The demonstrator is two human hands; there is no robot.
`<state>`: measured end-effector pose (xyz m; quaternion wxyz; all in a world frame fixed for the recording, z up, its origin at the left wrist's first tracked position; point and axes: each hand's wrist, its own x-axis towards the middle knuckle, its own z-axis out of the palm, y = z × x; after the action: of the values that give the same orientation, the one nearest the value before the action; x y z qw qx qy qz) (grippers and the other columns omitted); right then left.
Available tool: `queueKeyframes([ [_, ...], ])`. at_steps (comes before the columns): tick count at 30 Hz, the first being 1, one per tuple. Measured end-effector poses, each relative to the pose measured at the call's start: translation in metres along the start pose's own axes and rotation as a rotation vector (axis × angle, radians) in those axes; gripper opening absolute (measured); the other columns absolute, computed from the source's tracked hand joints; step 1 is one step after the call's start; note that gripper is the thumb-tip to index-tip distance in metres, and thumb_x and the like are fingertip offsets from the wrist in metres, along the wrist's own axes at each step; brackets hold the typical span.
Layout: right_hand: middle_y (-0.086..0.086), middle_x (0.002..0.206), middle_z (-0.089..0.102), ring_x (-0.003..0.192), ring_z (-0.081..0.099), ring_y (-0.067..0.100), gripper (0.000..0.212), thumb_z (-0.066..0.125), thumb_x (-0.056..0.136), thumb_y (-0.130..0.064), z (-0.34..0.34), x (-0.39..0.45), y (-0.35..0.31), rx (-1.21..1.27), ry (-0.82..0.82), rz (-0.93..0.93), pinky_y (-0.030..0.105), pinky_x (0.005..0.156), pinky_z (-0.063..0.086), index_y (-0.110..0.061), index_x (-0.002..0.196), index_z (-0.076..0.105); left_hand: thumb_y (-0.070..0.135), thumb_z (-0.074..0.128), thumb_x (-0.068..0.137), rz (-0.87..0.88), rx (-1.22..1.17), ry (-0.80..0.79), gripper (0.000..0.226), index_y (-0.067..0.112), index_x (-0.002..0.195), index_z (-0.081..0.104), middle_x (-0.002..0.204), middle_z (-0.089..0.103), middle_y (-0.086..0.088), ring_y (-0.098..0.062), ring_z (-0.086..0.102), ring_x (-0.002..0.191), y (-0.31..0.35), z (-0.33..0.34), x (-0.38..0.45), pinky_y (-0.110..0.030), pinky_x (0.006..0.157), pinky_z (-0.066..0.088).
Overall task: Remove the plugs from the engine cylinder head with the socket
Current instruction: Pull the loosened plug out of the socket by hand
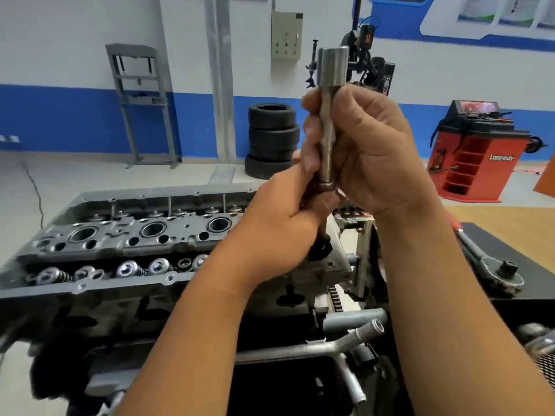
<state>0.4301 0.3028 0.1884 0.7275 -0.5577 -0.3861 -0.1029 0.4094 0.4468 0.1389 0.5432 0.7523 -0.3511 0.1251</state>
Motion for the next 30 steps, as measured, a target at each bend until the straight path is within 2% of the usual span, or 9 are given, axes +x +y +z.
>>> queueKeyframes([
  [2,0.008,0.074,0.066,0.054,0.062,0.023,0.034,0.041,0.107,-0.022,-0.004,0.0,0.004,0.085,-0.069,0.001,0.031,0.056,0.048,-0.003,0.106,0.069,0.016,0.072,0.094,0.012,0.029,0.013,0.022,0.038,0.095,0.066,0.093,0.075,0.012,-0.006,0.071,0.094,-0.003,-0.003,0.002,-0.025,0.087,0.058],
  [5,0.007,0.072,0.069,0.054,0.061,0.021,0.027,0.045,0.107,-0.022,0.0,0.0,0.015,0.13,-0.048,-0.009,0.029,0.055,0.048,-0.005,0.108,0.067,0.012,0.085,0.085,0.023,0.025,0.117,0.021,0.026,0.095,0.071,0.091,0.077,0.006,-0.007,0.074,0.084,-0.008,-0.004,0.001,-0.024,0.076,0.059],
  [8,0.009,0.073,0.07,0.055,0.062,0.021,0.003,0.058,0.101,-0.013,0.004,-0.005,0.023,0.1,0.021,-0.037,0.034,0.062,0.055,-0.01,0.098,0.059,0.021,0.09,0.079,0.001,0.017,0.195,0.024,0.017,0.097,0.074,0.088,0.077,-0.002,-0.022,0.075,0.082,-0.007,0.0,0.0,-0.044,0.076,0.062],
  [9,0.009,0.074,0.071,0.055,0.063,0.021,0.007,0.06,0.1,-0.013,0.005,-0.006,0.026,0.101,0.053,-0.034,0.036,0.065,0.056,-0.012,0.093,0.06,0.022,0.09,0.081,-0.007,0.023,0.206,0.024,0.018,0.099,0.074,0.087,0.077,-0.002,-0.025,0.075,0.083,-0.007,0.001,-0.001,-0.047,0.076,0.062],
  [12,0.009,0.077,0.071,0.058,0.066,0.023,0.013,0.058,0.103,-0.018,0.004,-0.01,0.024,0.135,0.078,0.015,0.034,0.061,0.057,-0.01,0.093,0.061,0.024,0.076,0.094,-0.078,-0.032,0.087,0.016,0.027,0.109,0.071,0.095,0.078,0.002,-0.02,0.076,0.093,-0.007,0.001,-0.001,-0.045,0.078,0.062],
  [15,0.01,0.078,0.071,0.063,0.069,0.025,0.021,0.051,0.108,-0.022,0.003,-0.012,0.016,0.1,0.059,0.049,0.034,0.06,0.058,-0.005,0.101,0.062,0.027,0.064,0.092,-0.138,-0.083,-0.018,0.02,0.031,0.111,0.067,0.104,0.078,0.002,-0.022,0.074,0.102,-0.007,-0.001,-0.002,-0.048,0.086,0.063],
  [20,0.013,0.072,0.069,0.061,0.067,0.025,0.032,0.05,0.108,-0.028,0.016,-0.012,0.011,-0.045,0.182,0.034,0.032,0.059,0.058,-0.003,0.1,0.07,0.03,0.077,0.086,-0.12,-0.011,0.057,0.02,0.033,0.105,0.07,0.1,0.078,-0.002,-0.022,0.076,0.097,-0.006,0.0,0.001,-0.053,0.089,0.06],
  [24,0.011,0.075,0.074,0.062,0.071,0.026,0.017,0.066,0.101,-0.028,0.021,-0.02,0.013,-0.129,0.283,-0.037,0.034,0.057,0.057,-0.011,0.1,0.064,0.034,0.084,0.086,-0.108,0.09,0.113,0.026,0.04,0.106,0.069,0.098,0.079,0.01,-0.012,0.076,0.091,-0.003,0.003,-0.001,-0.044,0.084,0.061],
  [30,0.011,0.08,0.075,0.071,0.073,0.028,0.024,0.054,0.107,-0.03,0.025,-0.024,0.021,-0.165,0.393,-0.126,0.034,0.066,0.059,-0.012,0.097,0.065,0.012,0.069,0.099,-0.147,0.13,-0.082,0.033,0.031,0.125,0.061,0.109,0.075,0.016,-0.005,0.072,0.103,0.001,0.001,-0.003,-0.038,0.092,0.061],
])
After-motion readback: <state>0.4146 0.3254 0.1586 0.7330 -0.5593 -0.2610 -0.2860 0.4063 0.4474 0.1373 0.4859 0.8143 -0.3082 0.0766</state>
